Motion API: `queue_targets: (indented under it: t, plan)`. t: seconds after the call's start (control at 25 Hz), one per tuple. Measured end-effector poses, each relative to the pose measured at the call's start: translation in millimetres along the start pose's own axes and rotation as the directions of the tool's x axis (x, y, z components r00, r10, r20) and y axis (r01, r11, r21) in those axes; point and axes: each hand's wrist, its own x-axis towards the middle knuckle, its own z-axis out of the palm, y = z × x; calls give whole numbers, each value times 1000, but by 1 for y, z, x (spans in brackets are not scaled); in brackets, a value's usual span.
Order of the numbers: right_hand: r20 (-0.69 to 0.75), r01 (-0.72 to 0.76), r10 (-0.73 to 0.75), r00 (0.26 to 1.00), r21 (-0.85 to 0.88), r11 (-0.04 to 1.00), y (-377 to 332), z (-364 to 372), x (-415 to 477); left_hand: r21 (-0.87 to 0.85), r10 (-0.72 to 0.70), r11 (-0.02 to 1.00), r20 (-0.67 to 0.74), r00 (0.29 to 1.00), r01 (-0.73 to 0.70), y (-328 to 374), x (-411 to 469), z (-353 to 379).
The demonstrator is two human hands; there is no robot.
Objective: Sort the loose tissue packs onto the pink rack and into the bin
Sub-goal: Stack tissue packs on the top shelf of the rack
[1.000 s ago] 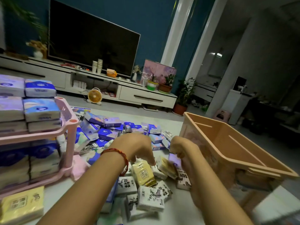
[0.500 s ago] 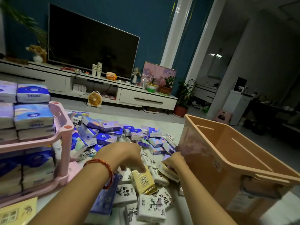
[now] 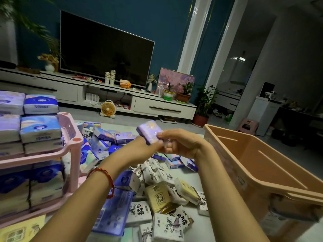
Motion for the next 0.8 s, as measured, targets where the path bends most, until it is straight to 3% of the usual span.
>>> queue_targets:
  t: [0.12,0.2,0.28,0.36,0.4,0.44,0.52,0.8]
  plan:
    - [108,69,-74,991,55,996,4,11,6,-453,-85,891,-111,990,25,-3,7,-3]
    - [29,52,-56,998,124,991,13,10,17,-578,-152,813,-92,984,71,-7,7,-8]
    - [-212,20,-5,977,70,997,30,6,32,-539,-198,833,-88,976,121,-13,5,-12]
    - [-470,-65,-37,882,-199,978,56,3,48,-502,-231,851,-94,968,154,-19,5,-19]
    - [-538,-122,-110,835,-376,919,72,2,56,-499,-246,850,-97,964,167,-22,5,-22]
    - [-555,-171,-183,812,-525,834,85,2,64,-502,-257,847,-100,961,174,-24,5,-25]
    - [-543,-215,-264,797,-664,716,100,7,82,-510,-272,839,-96,958,187,-27,4,-29]
    - [-532,-323,-302,791,-783,532,99,5,137,-545,-260,822,-100,960,166,-38,2,-48]
